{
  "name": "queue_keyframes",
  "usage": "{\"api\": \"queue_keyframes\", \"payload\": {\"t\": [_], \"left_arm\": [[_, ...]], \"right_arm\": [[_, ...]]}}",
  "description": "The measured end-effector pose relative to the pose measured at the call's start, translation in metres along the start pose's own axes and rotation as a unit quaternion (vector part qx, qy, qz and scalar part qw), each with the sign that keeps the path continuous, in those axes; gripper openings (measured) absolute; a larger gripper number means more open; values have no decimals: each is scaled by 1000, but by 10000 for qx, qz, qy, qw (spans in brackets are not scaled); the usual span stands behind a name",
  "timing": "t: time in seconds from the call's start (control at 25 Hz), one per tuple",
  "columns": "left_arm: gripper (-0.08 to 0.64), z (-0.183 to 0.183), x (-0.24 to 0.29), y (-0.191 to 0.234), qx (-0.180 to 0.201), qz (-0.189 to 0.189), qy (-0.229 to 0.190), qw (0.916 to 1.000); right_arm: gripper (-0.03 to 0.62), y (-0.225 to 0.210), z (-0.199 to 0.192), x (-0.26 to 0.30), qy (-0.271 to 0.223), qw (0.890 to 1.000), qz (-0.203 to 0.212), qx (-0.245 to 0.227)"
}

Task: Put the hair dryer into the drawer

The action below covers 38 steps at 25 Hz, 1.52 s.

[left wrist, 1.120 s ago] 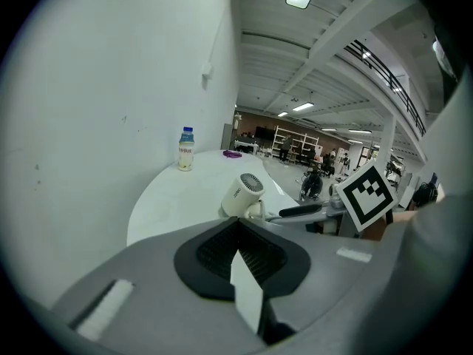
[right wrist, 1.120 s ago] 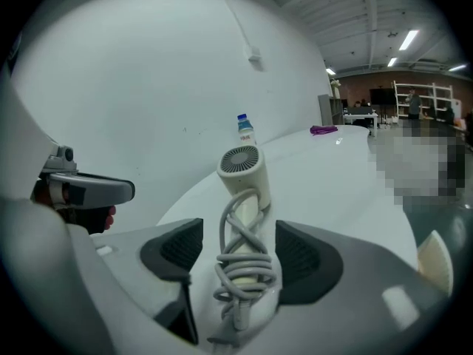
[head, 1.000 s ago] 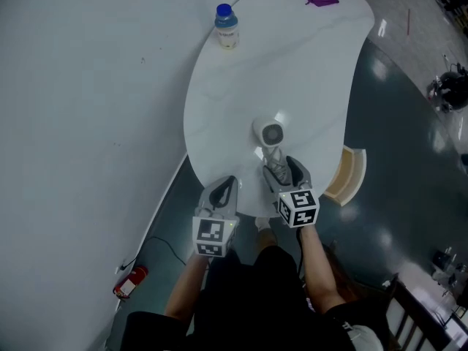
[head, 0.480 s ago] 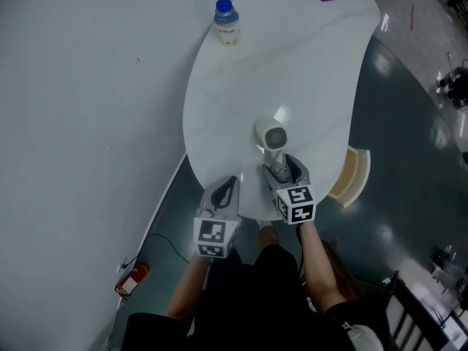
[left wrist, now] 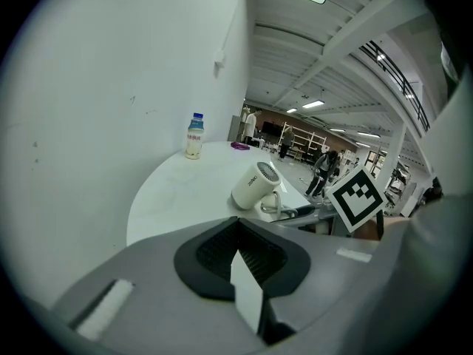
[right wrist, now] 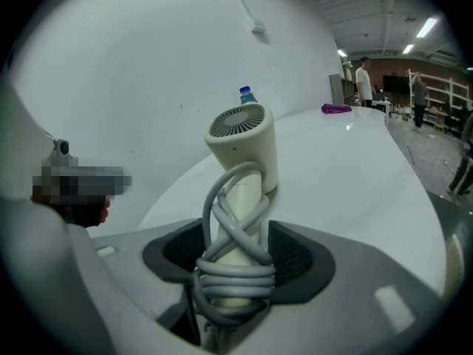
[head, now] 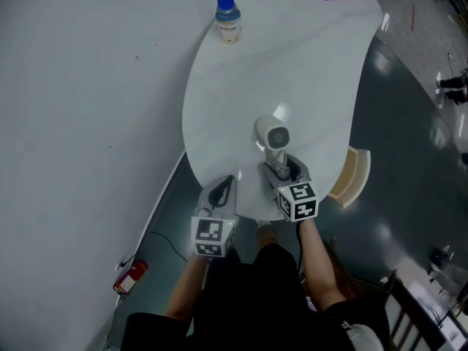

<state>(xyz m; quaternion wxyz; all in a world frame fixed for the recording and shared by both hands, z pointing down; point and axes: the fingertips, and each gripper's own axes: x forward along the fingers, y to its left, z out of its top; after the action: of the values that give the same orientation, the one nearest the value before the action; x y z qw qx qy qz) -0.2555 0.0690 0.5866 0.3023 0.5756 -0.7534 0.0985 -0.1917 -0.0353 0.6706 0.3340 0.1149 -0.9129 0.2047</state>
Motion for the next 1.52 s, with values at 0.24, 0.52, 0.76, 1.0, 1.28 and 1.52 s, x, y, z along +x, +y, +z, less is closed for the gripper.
{"api": "queue_keyframes", "payload": {"t": [0.24,0.52,0.76,1.0,1.28,1.52], "left_arm": [[8,1,-4,-2,11,10,-6,10000],[8,16,-10,-14,130,-15,-113,9999],[8,25,-17,-23,309,-77,-161,9994],[8,36,-20,-42,487,-189,-259,9983],[8,55,-14,-77,722,-437,-348,9958],[8,71,1,-121,988,-719,-387,9917]], "right_arm": [[262,4,8,-7,-229,9996,93,169],[255,4,20,-18,-363,9982,214,415],[253,-1,17,-35,-440,9962,151,733],[253,-8,21,-62,-658,9941,91,855],[253,-26,27,-102,-884,9915,-128,943],[253,-57,28,-144,-1125,9861,-340,1176]]}}
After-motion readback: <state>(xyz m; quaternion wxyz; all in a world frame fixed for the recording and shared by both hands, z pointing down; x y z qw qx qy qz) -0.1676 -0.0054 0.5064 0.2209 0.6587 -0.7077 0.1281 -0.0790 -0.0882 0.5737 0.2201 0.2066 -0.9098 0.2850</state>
